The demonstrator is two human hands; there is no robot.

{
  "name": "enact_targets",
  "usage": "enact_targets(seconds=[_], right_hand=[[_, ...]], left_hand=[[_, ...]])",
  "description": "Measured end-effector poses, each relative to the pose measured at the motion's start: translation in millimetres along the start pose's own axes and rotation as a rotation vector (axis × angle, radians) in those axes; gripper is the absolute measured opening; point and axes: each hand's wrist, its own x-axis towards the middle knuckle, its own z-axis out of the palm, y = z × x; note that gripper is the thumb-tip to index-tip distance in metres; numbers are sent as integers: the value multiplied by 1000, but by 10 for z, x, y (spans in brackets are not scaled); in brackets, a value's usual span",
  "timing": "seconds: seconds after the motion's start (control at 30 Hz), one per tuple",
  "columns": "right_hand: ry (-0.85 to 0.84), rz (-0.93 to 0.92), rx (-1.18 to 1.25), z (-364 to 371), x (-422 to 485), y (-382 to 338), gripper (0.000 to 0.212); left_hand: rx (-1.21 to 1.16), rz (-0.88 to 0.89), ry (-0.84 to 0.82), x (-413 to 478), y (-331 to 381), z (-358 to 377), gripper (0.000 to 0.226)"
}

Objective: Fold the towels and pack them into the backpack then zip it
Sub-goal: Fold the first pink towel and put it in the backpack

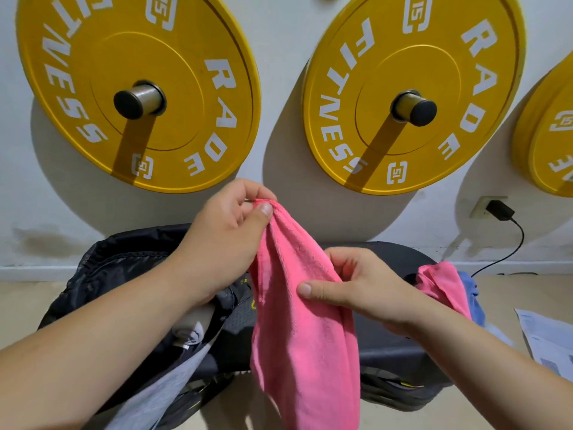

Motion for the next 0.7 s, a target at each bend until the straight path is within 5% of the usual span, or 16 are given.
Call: enact_targets(seconds=[0.13, 0.3, 0.43, 0.7], right_hand=[[-169, 130, -47, -93, -53, 181, 48], [-289, 247, -284, -246, -194, 292, 30], [-116, 247, -395, -346, -221, 416, 44], [291, 152, 75, -624, -277, 544, 32]], left_hand=[[51, -29, 11, 3, -139, -19, 15], [121, -40, 113, 67, -260, -80, 14], [201, -57, 115, 77, -364, -130, 13], [278, -203, 103, 58, -638, -285, 13]])
